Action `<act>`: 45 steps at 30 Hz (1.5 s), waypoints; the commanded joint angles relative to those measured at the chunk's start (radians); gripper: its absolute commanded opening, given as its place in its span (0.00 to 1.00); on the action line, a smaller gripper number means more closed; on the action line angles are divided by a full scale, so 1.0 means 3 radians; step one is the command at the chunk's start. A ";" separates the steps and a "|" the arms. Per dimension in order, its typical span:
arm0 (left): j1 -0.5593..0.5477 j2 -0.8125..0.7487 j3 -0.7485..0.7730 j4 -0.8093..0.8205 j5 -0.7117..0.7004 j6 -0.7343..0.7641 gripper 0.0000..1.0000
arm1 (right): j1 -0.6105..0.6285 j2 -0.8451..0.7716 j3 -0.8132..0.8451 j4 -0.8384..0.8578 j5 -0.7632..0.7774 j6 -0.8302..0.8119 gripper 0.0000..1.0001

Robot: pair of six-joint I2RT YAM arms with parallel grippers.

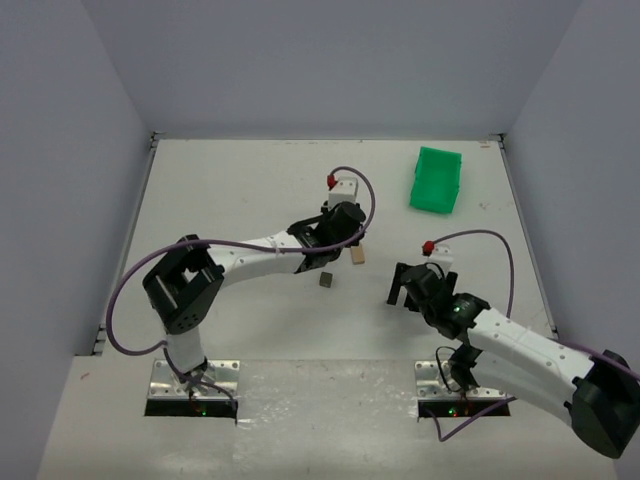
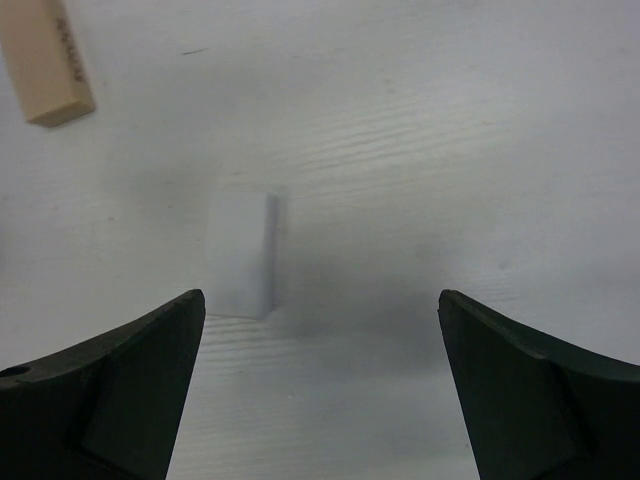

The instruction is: Build the wood block tower

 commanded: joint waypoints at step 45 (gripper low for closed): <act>-0.0697 0.0782 0.0211 0.0288 0.0594 -0.0475 0.00 | -0.0002 -0.0482 0.0003 -0.1098 0.0997 0.1089 0.99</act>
